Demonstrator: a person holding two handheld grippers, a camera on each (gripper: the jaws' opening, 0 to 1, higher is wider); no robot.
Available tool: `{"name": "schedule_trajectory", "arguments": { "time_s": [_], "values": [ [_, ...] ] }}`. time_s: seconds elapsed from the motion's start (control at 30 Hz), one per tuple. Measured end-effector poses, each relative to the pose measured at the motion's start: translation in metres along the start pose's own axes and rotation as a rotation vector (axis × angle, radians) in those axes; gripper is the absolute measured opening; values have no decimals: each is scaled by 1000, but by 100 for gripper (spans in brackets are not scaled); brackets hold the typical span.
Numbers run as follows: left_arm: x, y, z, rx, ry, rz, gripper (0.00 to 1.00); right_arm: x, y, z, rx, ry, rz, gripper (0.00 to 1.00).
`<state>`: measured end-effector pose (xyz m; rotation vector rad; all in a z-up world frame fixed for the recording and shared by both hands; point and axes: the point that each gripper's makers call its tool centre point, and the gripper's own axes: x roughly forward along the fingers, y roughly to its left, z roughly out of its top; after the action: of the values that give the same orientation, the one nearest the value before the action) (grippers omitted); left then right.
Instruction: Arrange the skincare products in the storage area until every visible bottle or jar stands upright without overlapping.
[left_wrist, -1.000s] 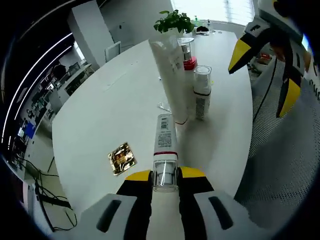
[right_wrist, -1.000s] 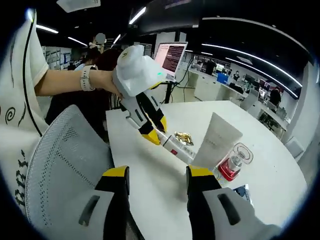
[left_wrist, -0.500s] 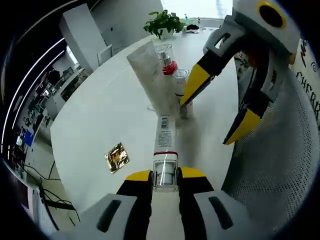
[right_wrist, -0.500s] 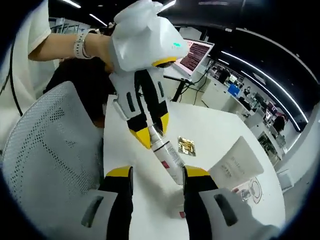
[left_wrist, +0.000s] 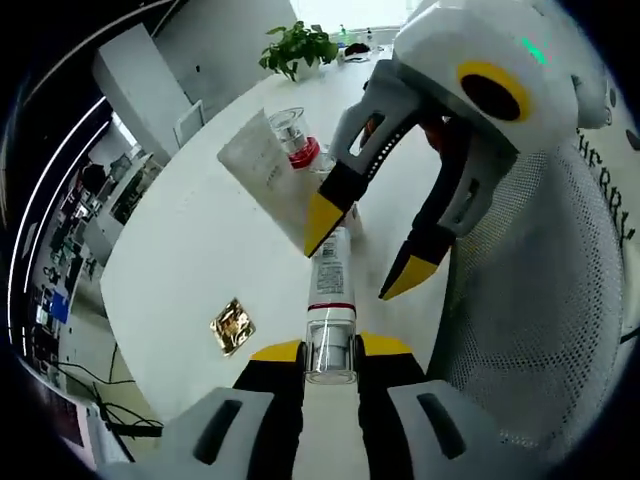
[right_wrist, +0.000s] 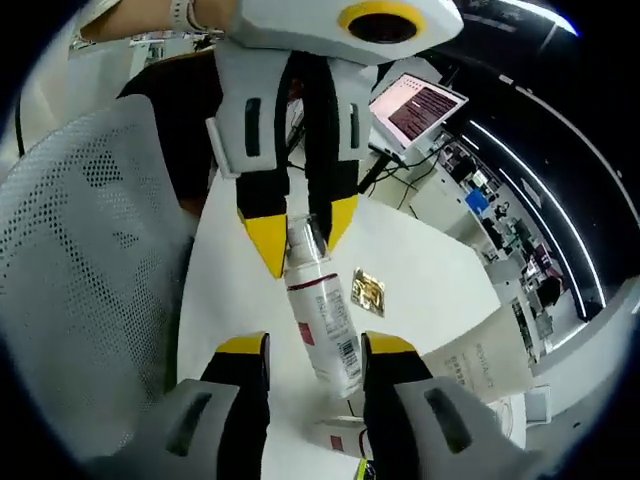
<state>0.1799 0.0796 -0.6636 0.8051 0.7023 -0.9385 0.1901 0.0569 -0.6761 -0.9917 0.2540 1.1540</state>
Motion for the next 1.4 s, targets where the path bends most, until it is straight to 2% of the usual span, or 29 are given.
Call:
{"name": "schedule_trajectory", "arguments": {
  "time_s": [0.33, 0.43, 0.73, 0.8, 0.93, 1.0, 1.2, 1.33, 1.4],
  "values": [
    [-4, -7, 4, 102, 42, -32, 18, 4, 5, -3, -83, 23, 20, 29],
    [-4, -10, 6, 140, 56, -44, 18, 4, 8, -5, -93, 32, 35, 29],
    [-2, -12, 14, 178, 51, -57, 18, 0, 9, -6, -83, 37, 41, 23],
    [-3, -13, 18, 154, 20, -72, 18, 0, 10, -8, -58, 35, 51, 23],
    [-3, -11, 18, 149, -5, -79, 18, -3, 9, -9, -15, 1, 53, 22],
    [-4, -12, 26, 123, -53, -89, 19, -4, 9, -10, -18, 1, 48, 22],
    [-4, -7, 25, 111, -97, -83, 24, -8, 7, -11, 47, -32, 59, 21],
    [-4, -3, 26, 49, -148, -93, 30, -11, 7, -14, 61, -40, 54, 21],
    [-4, -1, 25, 8, -172, -101, 30, -13, 7, -12, 103, -66, 59, 21]
  ]
}}
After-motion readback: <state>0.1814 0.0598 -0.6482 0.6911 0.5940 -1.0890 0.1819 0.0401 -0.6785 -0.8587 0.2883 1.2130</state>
